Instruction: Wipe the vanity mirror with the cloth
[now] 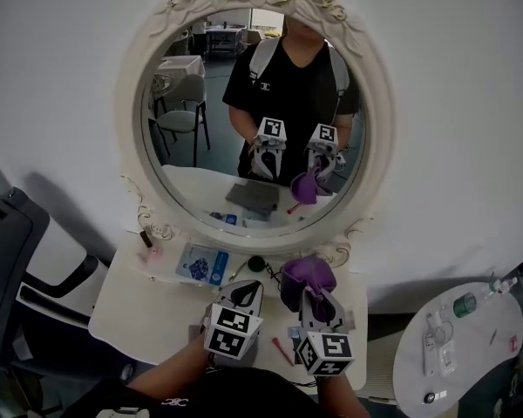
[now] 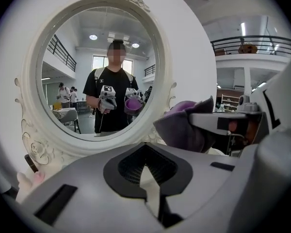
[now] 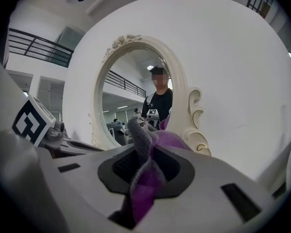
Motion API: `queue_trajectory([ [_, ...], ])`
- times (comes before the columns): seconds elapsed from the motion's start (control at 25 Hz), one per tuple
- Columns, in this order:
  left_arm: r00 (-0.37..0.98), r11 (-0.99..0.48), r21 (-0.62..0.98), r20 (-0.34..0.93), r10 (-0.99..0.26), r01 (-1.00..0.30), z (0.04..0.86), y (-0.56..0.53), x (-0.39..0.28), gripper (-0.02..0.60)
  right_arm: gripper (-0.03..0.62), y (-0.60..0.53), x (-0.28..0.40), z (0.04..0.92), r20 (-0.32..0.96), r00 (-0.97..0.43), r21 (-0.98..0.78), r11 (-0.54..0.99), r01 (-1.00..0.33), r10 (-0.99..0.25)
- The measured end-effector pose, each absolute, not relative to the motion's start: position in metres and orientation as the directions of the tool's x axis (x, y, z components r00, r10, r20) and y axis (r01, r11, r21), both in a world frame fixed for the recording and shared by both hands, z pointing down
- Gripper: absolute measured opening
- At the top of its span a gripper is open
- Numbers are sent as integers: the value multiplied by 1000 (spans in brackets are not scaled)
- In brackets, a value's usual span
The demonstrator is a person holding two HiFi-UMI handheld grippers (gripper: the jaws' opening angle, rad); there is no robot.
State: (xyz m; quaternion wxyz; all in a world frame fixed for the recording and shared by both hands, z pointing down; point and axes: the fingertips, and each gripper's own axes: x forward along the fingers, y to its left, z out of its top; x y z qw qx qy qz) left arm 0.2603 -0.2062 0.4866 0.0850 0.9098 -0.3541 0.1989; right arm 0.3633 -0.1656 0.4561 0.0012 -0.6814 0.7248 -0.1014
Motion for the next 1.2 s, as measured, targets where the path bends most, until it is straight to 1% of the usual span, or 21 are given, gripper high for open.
queue_trajectory([
  [0.12,656,-719,20,428,-622,-695,488,-220,269,2,57,-180,373,459,137,-90,-158,68,-985,-986],
  [0.32,645,-695,47,423,-636,-717,487,-240,275,2,57,-205,380,445,85,-119,-156,105,-982,-989],
  [0.48,636,-684,65,443,-633,-727,495,-245,254,2,57,-216,373,420,-11,-109,-108,110,-988,-994],
  [0.64,635,-666,98,428,-643,-740,495,-262,237,2,57,-234,378,363,-133,-75,-44,82,-996,-988],
  [0.84,655,-670,130,411,-634,-731,494,-263,224,2,57,-253,397,271,-300,-18,47,4,-999,-954],
  [1.04,676,-686,146,401,-618,-713,493,-260,217,2,57,-262,390,174,-444,-62,152,-7,-988,-894],
  [1.2,685,-689,148,376,-624,-709,485,-265,209,2,57,-274,370,108,-516,-103,280,-53,-958,-850],
])
